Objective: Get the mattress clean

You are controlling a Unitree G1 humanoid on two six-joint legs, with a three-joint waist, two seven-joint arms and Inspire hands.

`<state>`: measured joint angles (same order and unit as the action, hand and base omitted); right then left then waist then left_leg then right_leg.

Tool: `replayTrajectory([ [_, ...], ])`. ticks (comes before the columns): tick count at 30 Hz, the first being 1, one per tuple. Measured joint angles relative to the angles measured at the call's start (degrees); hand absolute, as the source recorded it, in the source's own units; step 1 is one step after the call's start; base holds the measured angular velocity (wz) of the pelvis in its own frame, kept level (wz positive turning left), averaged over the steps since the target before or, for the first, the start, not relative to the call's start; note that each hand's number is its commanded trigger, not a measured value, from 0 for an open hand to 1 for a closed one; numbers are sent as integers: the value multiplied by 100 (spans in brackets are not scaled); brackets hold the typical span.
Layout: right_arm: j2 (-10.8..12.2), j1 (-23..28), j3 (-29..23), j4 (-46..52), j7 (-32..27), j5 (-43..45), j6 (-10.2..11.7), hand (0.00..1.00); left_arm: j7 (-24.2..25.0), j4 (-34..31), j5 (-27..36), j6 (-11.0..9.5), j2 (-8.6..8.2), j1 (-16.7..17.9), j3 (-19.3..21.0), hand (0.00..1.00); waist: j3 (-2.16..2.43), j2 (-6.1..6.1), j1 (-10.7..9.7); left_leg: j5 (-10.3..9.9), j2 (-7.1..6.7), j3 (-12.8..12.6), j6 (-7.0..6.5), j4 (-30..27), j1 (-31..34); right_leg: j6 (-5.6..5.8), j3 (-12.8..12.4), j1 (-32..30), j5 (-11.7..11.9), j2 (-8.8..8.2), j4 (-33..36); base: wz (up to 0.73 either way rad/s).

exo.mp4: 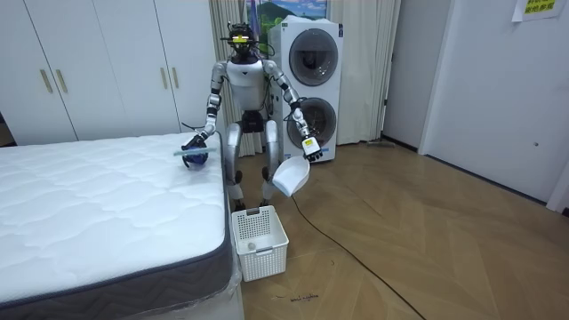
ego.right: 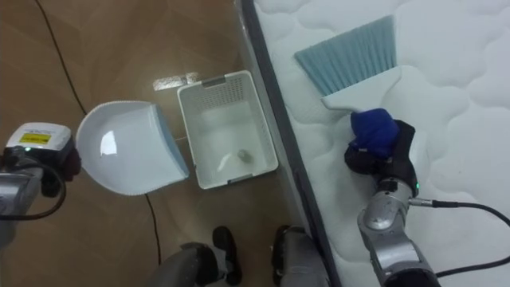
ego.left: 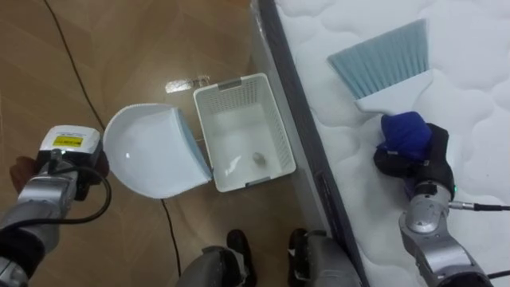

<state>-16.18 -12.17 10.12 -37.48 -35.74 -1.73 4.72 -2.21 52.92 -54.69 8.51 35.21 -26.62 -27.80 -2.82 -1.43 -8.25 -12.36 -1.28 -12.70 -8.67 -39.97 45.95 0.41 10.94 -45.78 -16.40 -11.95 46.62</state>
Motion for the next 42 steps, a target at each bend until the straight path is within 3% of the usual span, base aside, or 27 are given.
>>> replayTrajectory([
  [9,2,-1,0,0,-92,12,-128,0,402,58,-2,151,18,-37,3,100,1,0,30,-5,54,36,7,2,-3,-8,55,64,19,58,-107,-1],
  [19,2,14,8,88,-496,-52,-160,0,331,58,46,211,25,-78,69,100,1,-2,84,-5,68,35,7,-13,-24,-14,48,82,27,71,-107,0],
  [22,0,68,117,122,-548,-82,-105,0,141,50,282,86,25,-102,76,100,2,-20,96,-44,117,35,16,-58,-107,-20,43,198,38,127,-138,-7],
  [27,-66,463,215,376,-552,-64,289,0,-116,-199,940,-269,22,-119,164,100,-6,-61,85,-74,152,39,46,-7,-420,-27,60,498,51,173,-263,-4],
  [29,-139,542,195,376,-539,-70,353,0,-116,-337,1410,-397,21,-82,342,100,-4,-108,81,-92,161,22,49,11,-546,-25,48,616,52,184,-294,-8],
  [31,-210,604,171,374,-538,-87,378,0,-112,-530,1878,-462,7,100,601,100,1,-168,91,-159,194,1,79,-3,-728,-24,-3,784,46,232,-327,-21],
  [33,-228,733,79,372,-536,-161,470,0,-103,-939,2366,-487,-14,404,913,100,27,-264,105,-269,342,-95,100,-65,-945,-26,-78,990,39,369,-415,-29],
  [35,-269,741,49,372,-484,-263,530,0,-100,-1341,2704,-518,-17,727,1111,100,41,-284,228,-344,440,-291,125,-61,-1121,-30,-314,1027,64,482,-432,-63],
  [36,-276,769,-26,372,-456,-260,533,0,-100,-1535,2790,-629,-23,919,1207,100,55,-311,265,-377,450,-327,160,-38,-1249,-28,-446,1079,85,551,-472,-72],
  [38,-301,761,-44,382,-438,-252,546,0,-110,-1750,2819,-740,-80,1201,1406,100,77,-291,386,-399,393,-301,222,36,-1462,-34,-710,1125,145,655,-550,-89],
  [42,-395,784,-82,383,-411,-392,595,0,-148,-2087,2905,-900,-501,1840,1707,100,123,-297,360,-379,134,25,331,428,-2010,-15,-1244,1452,265,871,-797,-81],
])
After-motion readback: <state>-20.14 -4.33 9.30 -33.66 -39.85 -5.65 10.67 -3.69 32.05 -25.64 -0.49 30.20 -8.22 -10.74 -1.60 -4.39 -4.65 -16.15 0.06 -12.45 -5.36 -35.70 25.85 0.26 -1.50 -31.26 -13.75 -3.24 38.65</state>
